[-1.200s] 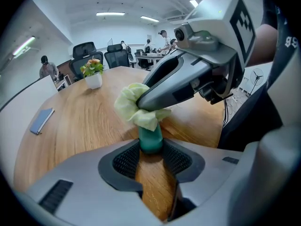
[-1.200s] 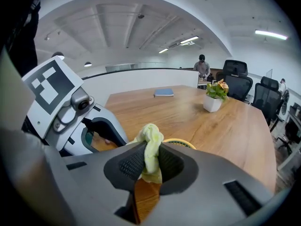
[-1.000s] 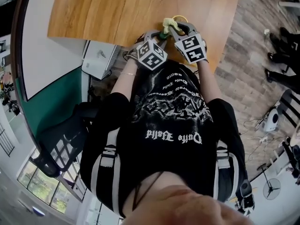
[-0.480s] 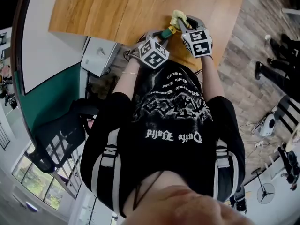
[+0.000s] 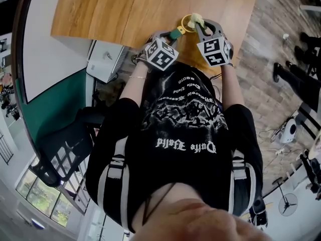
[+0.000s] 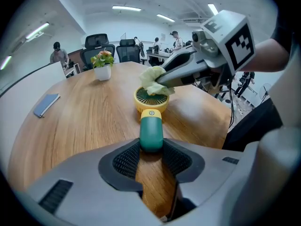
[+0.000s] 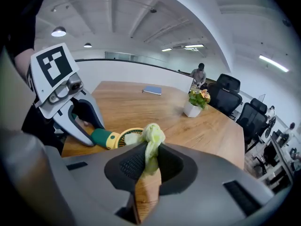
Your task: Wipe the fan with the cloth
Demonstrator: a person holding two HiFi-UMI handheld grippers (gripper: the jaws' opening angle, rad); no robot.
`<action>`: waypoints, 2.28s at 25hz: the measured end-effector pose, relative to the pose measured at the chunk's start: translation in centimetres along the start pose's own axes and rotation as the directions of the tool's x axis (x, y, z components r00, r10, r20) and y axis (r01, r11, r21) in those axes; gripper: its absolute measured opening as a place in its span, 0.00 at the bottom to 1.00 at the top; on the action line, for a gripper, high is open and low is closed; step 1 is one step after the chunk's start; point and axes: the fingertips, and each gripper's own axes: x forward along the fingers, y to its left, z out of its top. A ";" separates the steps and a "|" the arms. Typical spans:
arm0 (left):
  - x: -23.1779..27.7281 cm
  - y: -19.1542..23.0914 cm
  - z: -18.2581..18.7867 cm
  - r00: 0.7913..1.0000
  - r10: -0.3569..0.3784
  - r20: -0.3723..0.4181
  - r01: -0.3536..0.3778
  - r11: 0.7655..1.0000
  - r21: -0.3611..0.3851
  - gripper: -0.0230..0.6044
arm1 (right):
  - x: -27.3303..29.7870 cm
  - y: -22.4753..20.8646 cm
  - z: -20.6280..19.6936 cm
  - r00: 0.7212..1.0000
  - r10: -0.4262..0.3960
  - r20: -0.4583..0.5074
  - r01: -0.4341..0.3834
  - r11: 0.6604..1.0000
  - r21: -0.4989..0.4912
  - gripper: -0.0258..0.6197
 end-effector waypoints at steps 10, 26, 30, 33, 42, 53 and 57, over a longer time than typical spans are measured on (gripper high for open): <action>0.1 -0.2 0.0 0.999 -0.032 0.009 0.032 0.999 -0.027 0.31 | -1.3 3.4 -0.9 0.998 0.064 0.022 -0.064 0.998 -0.004 0.13; 0.1 -0.2 0.1 0.999 -0.046 0.028 0.045 0.998 0.038 0.31 | -1.5 7.0 0.2 0.963 0.269 0.000 -0.269 0.963 0.026 0.13; 0.1 -0.1 0.2 0.999 -0.041 0.025 0.039 0.996 0.078 0.31 | -1.3 5.7 3.3 0.939 0.342 -0.035 -0.342 0.940 -0.003 0.13; 0.0 -0.1 0.3 1.000 -0.012 0.023 0.009 0.990 0.144 0.31 | 1.0 5.7 5.2 0.903 0.414 -0.116 -0.414 0.910 0.025 0.13; 0.0 -0.2 0.8 1.000 -0.022 0.003 0.021 0.985 0.174 0.31 | 6.1 9.3 3.0 0.701 0.474 -0.533 -0.500 0.860 0.106 0.13; 0.0 -0.3 1.0 0.999 -0.027 0.022 0.025 0.995 0.093 0.31 | 6.3 8.5 2.1 0.625 0.367 -0.689 -0.535 0.844 -0.035 0.12; -0.4 -0.2 0.9 1.000 -0.020 0.016 0.018 0.995 0.101 0.31 | 5.6 6.7 1.8 0.616 0.261 -0.743 -0.510 0.851 -0.123 0.13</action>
